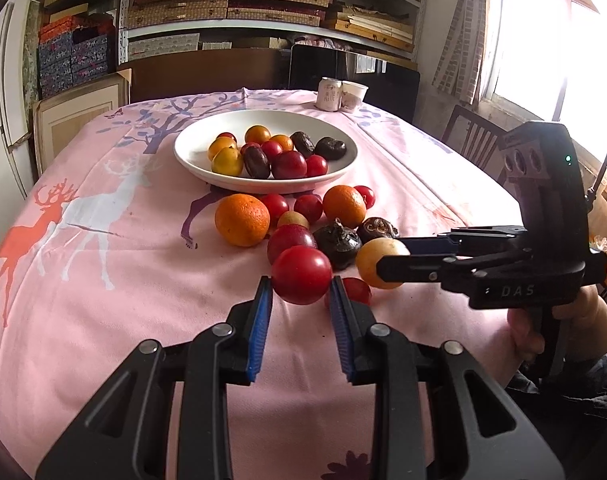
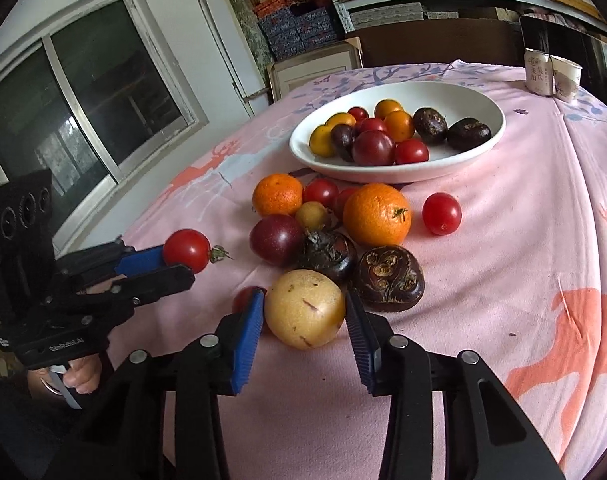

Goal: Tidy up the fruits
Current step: 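Grasp a red tomato with the left tool while the right tool grasps a pale potato, then lower the tomato and potato into the white plate and open both tools, then grasp a dark red plum with the left tool while the right tool grasps a purple fruit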

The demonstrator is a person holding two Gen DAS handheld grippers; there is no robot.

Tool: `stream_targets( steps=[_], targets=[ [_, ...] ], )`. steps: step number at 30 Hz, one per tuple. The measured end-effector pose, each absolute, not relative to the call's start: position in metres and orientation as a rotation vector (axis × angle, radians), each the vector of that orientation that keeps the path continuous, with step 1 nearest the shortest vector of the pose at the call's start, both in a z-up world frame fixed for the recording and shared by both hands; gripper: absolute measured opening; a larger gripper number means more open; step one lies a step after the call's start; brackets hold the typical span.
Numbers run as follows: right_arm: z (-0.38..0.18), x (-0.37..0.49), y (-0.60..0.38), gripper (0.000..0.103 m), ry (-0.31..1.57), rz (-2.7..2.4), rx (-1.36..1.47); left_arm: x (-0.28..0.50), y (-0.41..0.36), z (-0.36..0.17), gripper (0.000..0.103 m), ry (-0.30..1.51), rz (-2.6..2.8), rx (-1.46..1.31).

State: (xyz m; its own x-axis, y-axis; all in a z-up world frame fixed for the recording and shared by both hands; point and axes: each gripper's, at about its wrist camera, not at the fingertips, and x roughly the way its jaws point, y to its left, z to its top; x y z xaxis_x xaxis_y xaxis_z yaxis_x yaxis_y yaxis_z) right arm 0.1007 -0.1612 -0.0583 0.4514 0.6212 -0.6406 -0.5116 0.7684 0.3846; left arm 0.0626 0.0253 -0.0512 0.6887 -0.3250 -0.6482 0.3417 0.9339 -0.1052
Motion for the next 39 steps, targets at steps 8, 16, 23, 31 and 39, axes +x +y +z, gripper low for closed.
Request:
stream_targets(
  steps=[8, 16, 23, 31, 39],
  targets=[
    [-0.018, 0.161, -0.199, 0.042, 0.804, 0.630, 0.300, 0.106, 0.020, -0.018, 0.028, 0.668, -0.391, 0.043],
    [-0.010, 0.262, -0.201, 0.042, 0.812, 0.479, 0.375, 0.216, 0.009, 0.004, 0.028, 0.674, -0.362, 0.043],
    [-0.030, 0.304, -0.198, 0.053, 0.835, 0.411, 0.425, 0.287, 0.004, -0.020, 0.039, 0.788, -0.302, 0.051],
    [-0.028, 0.232, -0.216, 0.056, 0.779, 0.460, 0.387, 0.212, 0.020, -0.009, 0.076, 0.688, -0.322, 0.057],
    [-0.054, 0.150, -0.238, 0.057, 0.762, 0.446, 0.310, 0.119, 0.004, -0.047, 0.075, 0.713, -0.391, 0.252]
  ],
)
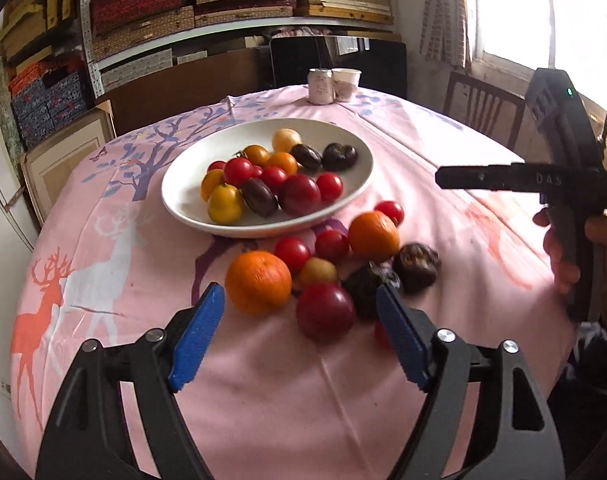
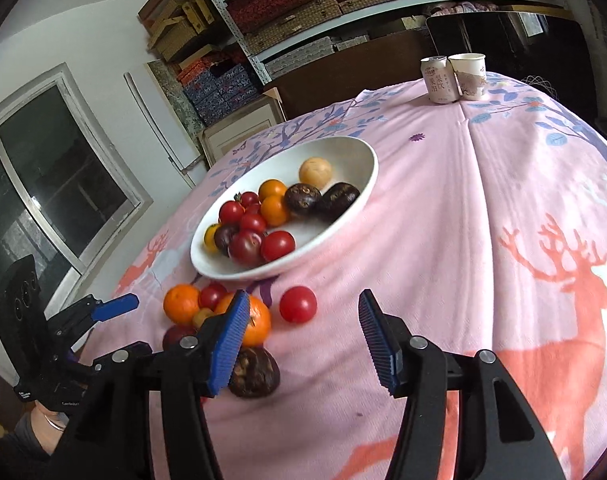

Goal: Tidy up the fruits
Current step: 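Grasp a dark red plum with the left tool while the right tool grasps a purple fruit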

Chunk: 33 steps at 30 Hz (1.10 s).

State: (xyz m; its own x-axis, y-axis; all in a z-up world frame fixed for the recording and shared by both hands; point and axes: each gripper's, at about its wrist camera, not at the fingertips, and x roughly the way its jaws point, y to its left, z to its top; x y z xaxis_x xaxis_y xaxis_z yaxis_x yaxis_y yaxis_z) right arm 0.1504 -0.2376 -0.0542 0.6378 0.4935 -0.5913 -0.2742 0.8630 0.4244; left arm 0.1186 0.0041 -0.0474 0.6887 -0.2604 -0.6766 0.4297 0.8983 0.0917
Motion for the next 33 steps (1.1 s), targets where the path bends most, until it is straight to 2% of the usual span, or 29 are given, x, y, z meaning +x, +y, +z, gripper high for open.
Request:
stream_targets(
  steps=[2, 4, 7, 16, 19, 21, 29, 33],
  targets=[
    [-0.060, 0.146, -0.244, 0.058, 0.766, 0.427, 0.322, 0.112, 0.000, -0.057, 0.068, 0.726, -0.408, 0.263],
    [-0.063, 0.146, -0.253, 0.058, 0.763, 0.424, 0.367, 0.114, -0.005, -0.065, 0.051, 0.764, -0.413, 0.258],
    [-0.065, 0.147, -0.257, 0.059, 0.762, 0.422, 0.395, 0.120, -0.011, -0.073, 0.039, 0.800, -0.387, 0.275],
    [-0.065, 0.148, -0.242, 0.059, 0.789, 0.448, 0.319, 0.135, -0.010, -0.075, 0.038, 0.826, -0.379, 0.223],
    [-0.066, 0.149, -0.239, 0.059, 0.801, 0.451, 0.308, 0.129, -0.003, -0.067, 0.038, 0.772, -0.383, 0.175],
    [-0.065, 0.146, -0.236, 0.055, 0.795, 0.476, 0.293, 0.125, 0.006, -0.061, 0.038, 0.727, -0.384, 0.127],
    [-0.066, 0.121, -0.164, 0.053, 0.825, 0.600, -0.068, 0.124, 0.013, -0.053, 0.038, 0.698, -0.400, 0.081],
    [-0.071, 0.129, -0.157, 0.053, 0.886, 0.538, -0.104, 0.123, 0.015, -0.053, 0.038, 0.694, -0.400, 0.071]
  ],
)
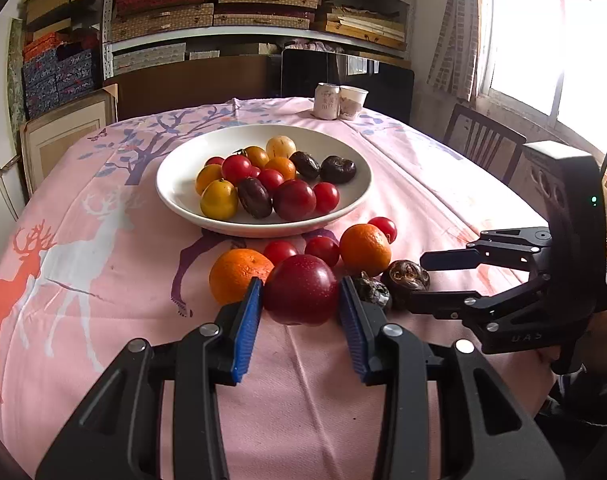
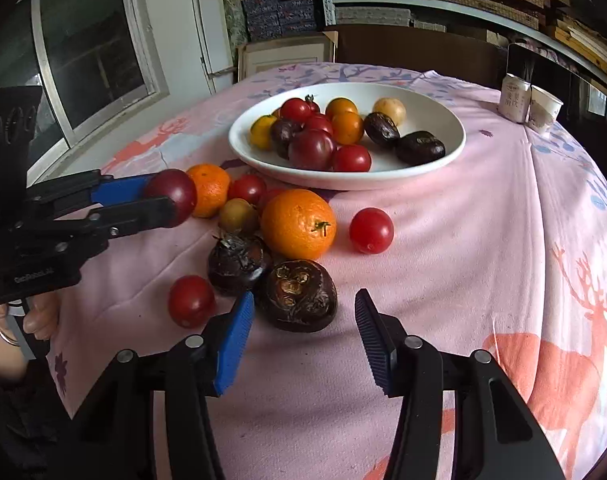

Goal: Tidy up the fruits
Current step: 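Grasp a dark red plum with the left tool while the right tool grasps a purple fruit, then place the plum and purple fruit in the white plate, opening both tools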

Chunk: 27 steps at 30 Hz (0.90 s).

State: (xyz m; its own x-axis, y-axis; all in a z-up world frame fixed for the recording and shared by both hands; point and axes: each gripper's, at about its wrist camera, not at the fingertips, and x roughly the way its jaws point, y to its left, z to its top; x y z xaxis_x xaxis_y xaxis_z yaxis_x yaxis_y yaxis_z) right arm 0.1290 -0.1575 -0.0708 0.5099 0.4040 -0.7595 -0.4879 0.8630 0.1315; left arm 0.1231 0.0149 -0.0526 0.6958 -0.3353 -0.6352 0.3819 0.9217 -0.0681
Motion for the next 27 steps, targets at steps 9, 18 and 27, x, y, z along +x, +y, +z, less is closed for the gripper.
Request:
stream_targets(
  steps=[9, 18, 27],
  targets=[
    [-0.072, 0.134, -0.162, 0.044, 0.899, 0.590, -0.032, 0.123, 0.015, -0.053, 0.038, 0.690, -0.395, 0.070],
    [-0.056, 0.133, -0.201, 0.044, 0.794, 0.636, 0.209, 0.127, 0.021, -0.047, 0.038, 0.701, -0.422, 0.013],
    [-0.013, 0.218, -0.213, 0.044, 0.761, 0.565, 0.303, 0.200, 0.007, -0.013, 0.038, 0.658, -0.419, 0.042]
  ],
)
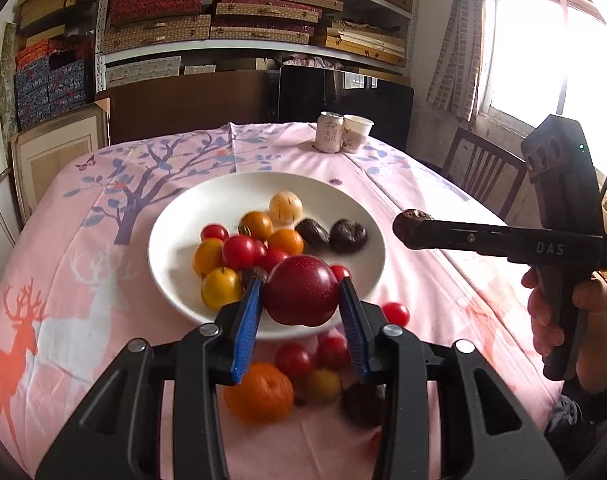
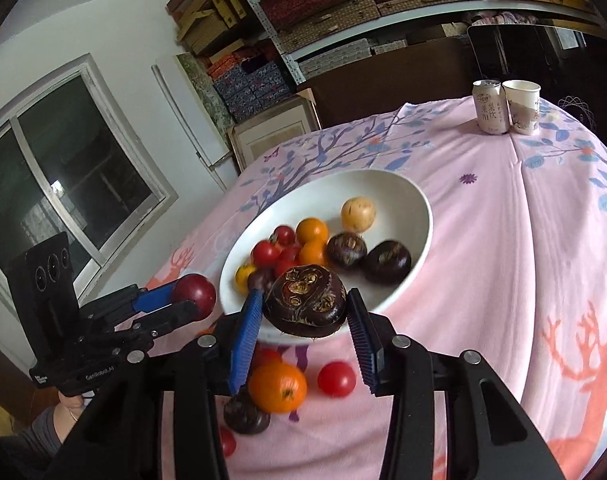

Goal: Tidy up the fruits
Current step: 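Place the plum and purple fruit in the white plate, opening both tools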

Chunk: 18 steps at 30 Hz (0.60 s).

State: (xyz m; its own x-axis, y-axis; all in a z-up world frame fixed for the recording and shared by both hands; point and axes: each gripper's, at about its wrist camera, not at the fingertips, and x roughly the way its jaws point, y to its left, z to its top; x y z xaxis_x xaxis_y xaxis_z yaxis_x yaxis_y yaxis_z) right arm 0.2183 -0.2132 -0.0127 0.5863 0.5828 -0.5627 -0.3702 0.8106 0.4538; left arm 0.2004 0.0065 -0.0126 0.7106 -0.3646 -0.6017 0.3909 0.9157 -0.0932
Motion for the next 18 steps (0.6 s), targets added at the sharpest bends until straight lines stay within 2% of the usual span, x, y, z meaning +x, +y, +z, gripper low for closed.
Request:
stream_targets(
  steps=[6, 7, 8, 10, 12, 18],
  targets=[
    [-0.016, 0.292, -0.206, 0.046, 0.810, 0.494, 0.347, 0.280, 0.001, -0.009, 0.038, 0.725, -0.361, -0.003],
    [-0.018, 0.299, -0.206, 0.049, 0.813, 0.486, 0.357, 0.288, 0.000, -0.010, 0.038, 0.739, -0.347, -0.002],
    [-0.020, 0.303, -0.207, 0.063, 0.816, 0.486, 0.372, 0.296, 0.001, -0.012, 0.040, 0.754, -0.327, -0.011],
    [-0.020, 0.299, -0.212, 0.070, 0.793, 0.479, 0.416, 0.299, 0.008, -0.011, 0.062, 0.753, -0.309, -0.053],
    [-0.021, 0.286, -0.215, 0.071, 0.780, 0.483, 0.417, 0.290, 0.017, -0.007, 0.071, 0.714, -0.303, -0.064],
    [-0.036, 0.227, -0.233, 0.071, 0.767, 0.499, 0.432, 0.225, 0.025, -0.009, 0.072, 0.697, -0.344, 0.022]
  ],
)
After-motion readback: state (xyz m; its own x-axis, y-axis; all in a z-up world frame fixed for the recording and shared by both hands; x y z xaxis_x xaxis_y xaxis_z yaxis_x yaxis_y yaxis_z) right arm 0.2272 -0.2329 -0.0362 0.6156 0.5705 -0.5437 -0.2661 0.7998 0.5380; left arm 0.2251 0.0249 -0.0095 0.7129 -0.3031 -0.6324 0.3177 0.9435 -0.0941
